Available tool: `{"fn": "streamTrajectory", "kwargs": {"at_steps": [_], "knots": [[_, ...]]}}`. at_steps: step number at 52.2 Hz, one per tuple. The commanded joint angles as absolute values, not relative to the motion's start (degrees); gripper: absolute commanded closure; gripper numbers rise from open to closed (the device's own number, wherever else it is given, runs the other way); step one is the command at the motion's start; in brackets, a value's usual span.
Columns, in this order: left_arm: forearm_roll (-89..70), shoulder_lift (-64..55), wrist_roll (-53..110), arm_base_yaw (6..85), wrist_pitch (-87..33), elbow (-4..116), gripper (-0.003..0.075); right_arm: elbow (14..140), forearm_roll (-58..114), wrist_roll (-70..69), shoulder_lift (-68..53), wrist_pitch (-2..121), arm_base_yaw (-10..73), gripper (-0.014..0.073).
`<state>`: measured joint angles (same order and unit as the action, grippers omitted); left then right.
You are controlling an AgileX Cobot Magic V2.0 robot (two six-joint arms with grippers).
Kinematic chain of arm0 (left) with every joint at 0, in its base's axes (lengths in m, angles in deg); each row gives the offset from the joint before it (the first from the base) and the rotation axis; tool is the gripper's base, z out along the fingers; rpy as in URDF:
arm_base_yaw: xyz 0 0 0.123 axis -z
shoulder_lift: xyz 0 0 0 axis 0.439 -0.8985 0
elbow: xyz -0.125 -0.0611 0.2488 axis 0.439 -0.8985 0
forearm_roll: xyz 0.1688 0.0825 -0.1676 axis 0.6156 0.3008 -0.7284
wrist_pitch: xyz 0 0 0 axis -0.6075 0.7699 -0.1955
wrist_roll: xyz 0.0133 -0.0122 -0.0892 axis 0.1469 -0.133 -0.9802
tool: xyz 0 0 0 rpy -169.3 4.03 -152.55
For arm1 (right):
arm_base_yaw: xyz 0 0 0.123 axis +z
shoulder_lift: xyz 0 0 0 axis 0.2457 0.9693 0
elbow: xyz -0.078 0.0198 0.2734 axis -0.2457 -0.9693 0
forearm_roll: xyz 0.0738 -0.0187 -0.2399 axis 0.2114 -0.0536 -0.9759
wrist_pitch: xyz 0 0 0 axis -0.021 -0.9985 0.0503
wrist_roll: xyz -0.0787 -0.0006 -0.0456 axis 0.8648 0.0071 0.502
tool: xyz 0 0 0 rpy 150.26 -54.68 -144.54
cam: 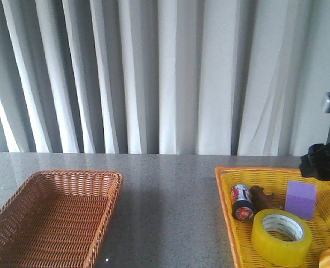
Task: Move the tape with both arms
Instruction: 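Lower the right gripper into the yellow basket and grasp the tape roll, then lift the tape roll and carry it toward the table center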
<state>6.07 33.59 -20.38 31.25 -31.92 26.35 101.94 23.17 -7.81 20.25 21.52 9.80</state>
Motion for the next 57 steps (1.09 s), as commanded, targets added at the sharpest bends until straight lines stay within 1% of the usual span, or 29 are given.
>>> {"fn": "streamTrajectory", "kwargs": {"at_steps": [1, 7, 14, 35, 39, 41, 55, 57], "knots": [[5.43, 32.56, -20.25, 31.32, -35.92, 28.27, 0.0384, 108.78, 23.09, -7.77, 26.94, 20.48, 9.76, 0.007], [5.43, 32.56, -20.25, 31.32, -35.92, 28.27, 0.0384, 113.33, 23.23, -8.5, 35.68, 16.61, 9.76, 0.007], [5.43, 32.56, -20.25, 31.32, -35.92, 28.27, 0.0384, 116.09, 23.13, -9.89, 41.48, 13.64, 9.76, 0.007], [5.43, 32.56, -20.25, 31.32, -35.88, 28.27, 0.0384, 116.19, 21.49, -10.41, 47.24, 10.65, 9.76, 0.0079], [5.43, 32.56, -20.25, 31.32, -35.84, 28.27, 0.0384, 116.19, 21.49, -10.41, 47.75, 10.24, 9.76, 0.012], [5.43, 32.56, -20.25, 31.32, -35.84, 28.27, 0.0384, 116.19, 21.49, -10.46, 47.76, 10.23, 9.76, 0.0162], [5.43, 32.56, -20.25, 31.32, -35.82, 28.27, 0.0385, 116.24, 21.38, -10.18, 47.22, 10.27, 9.76, 0.0588], [5.43, 32.56, -20.25, 31.32, -35.82, 28.27, 0.0385, 116.24, 21.48, -10.13, 46.8, 10.39, 9.76, 0.061]]}}
